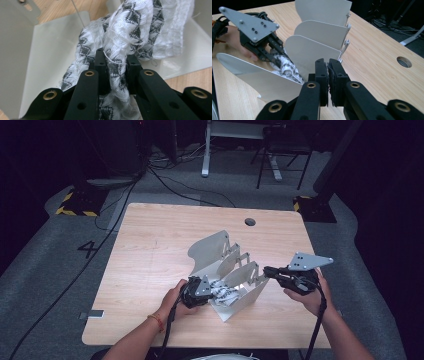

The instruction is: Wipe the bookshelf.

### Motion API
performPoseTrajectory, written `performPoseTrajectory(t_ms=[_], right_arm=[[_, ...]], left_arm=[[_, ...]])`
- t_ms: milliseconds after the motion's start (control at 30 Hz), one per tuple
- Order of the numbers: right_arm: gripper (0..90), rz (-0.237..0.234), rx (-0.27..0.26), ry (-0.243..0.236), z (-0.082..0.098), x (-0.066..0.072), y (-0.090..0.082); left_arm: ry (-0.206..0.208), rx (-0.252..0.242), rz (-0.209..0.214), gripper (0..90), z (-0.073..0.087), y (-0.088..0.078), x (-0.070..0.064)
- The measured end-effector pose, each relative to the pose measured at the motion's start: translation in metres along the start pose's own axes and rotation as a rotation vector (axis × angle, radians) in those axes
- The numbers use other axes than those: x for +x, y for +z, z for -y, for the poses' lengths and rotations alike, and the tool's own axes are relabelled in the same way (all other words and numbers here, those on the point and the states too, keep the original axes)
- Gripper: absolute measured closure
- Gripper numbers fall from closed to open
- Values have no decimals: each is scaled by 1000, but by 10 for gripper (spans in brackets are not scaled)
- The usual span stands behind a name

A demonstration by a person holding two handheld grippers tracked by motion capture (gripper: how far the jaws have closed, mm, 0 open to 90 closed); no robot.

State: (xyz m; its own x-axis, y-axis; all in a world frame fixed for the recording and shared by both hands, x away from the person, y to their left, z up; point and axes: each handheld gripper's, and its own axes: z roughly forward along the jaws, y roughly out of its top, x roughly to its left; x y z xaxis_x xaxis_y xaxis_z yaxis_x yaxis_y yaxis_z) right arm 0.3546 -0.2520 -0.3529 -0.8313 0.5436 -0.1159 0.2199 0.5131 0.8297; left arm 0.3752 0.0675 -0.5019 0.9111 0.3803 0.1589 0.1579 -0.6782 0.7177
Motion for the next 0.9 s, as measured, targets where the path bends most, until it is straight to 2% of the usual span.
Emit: performPoseTrajectory(t_ms=[100, 133, 200, 333, 367, 500, 600, 667, 733, 833, 900], right_arm=[[856, -4, 15, -8, -3, 7, 0], [854, -9, 19, -8, -4, 9, -1], [851, -18, 24, -13, -5, 14, 0], [847, -33, 28, -21, -8, 22, 1], [846, -36, 30, -24, -9, 24, 1], [828, -63, 34, -49, -13, 29, 3], [754, -74, 23, -50, -13, 27, 2], [724, -95, -2, -53, -12, 24, -1], [684, -106, -25, -76, -12, 23, -6], [662, -148, -51, -103, -12, 21, -13], [646, -170, -67, -122, -12, 22, -16]], left_arm=[[-11, 10, -11, 778, 3, -2, 5], [4, 9, -20, 778, 3, -3, 7], [0, 13, -29, 778, 6, -5, 12], [-25, 19, -26, 778, 11, -9, 23], [-40, 15, -15, 778, 13, -9, 26], [-46, 21, -6, 778, 13, -10, 29], [-76, 23, 7, 776, 16, -13, 29], [-87, 34, 5, 775, 17, -18, 28], [-102, 32, 5, 773, 20, -26, 24], [-119, 18, 2, 771, 24, -42, 13], [-141, -9, 5, 770, 27, -54, 4]])
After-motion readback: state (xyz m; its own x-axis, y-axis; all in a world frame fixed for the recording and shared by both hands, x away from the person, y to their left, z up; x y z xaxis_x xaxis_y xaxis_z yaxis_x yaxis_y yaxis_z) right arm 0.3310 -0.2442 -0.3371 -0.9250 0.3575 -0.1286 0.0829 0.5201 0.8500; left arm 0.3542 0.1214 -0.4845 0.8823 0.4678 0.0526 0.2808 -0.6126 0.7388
